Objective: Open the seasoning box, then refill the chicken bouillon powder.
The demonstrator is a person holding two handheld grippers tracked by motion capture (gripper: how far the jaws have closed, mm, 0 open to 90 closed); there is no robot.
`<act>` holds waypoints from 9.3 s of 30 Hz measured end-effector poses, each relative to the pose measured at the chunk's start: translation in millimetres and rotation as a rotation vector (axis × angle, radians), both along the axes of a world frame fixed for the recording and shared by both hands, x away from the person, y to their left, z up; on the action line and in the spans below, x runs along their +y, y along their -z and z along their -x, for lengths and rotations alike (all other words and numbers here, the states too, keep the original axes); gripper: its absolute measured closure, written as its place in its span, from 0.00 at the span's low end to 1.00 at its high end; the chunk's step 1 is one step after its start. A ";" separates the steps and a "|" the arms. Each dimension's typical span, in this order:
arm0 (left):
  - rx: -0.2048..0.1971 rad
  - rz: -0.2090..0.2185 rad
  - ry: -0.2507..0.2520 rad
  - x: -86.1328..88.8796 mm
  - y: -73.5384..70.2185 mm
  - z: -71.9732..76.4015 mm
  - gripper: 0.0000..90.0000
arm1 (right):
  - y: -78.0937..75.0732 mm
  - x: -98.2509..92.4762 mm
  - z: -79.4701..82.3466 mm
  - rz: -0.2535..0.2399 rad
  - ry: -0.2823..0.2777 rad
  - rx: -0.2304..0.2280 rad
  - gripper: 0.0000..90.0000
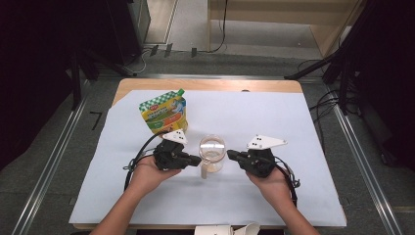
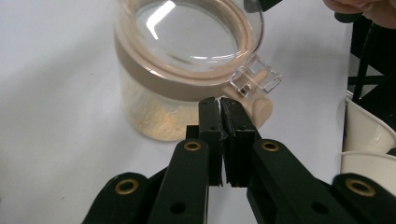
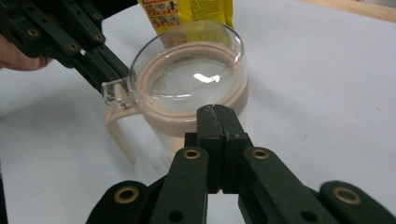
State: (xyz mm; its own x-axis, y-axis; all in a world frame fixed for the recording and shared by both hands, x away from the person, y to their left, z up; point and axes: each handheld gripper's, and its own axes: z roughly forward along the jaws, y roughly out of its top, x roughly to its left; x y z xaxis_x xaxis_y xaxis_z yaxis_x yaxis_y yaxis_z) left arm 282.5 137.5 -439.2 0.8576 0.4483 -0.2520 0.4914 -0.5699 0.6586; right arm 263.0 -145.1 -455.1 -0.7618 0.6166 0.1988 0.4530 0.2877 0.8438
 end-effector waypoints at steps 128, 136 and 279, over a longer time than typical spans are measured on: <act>0.006 0.114 0.037 -4.0 -8.5 -7.7 0.38 | 12.3 -40.8 -10.2 0.143 0.018 0.123 1.00; -0.004 0.101 0.072 -18.8 -15.5 -21.0 0.31 | -3.3 -59.1 -2.3 0.107 0.001 0.098 1.00; -0.066 0.071 0.113 -47.9 -68.7 -30.4 0.41 | -5.0 -8.4 55.5 0.020 -0.102 0.033 0.51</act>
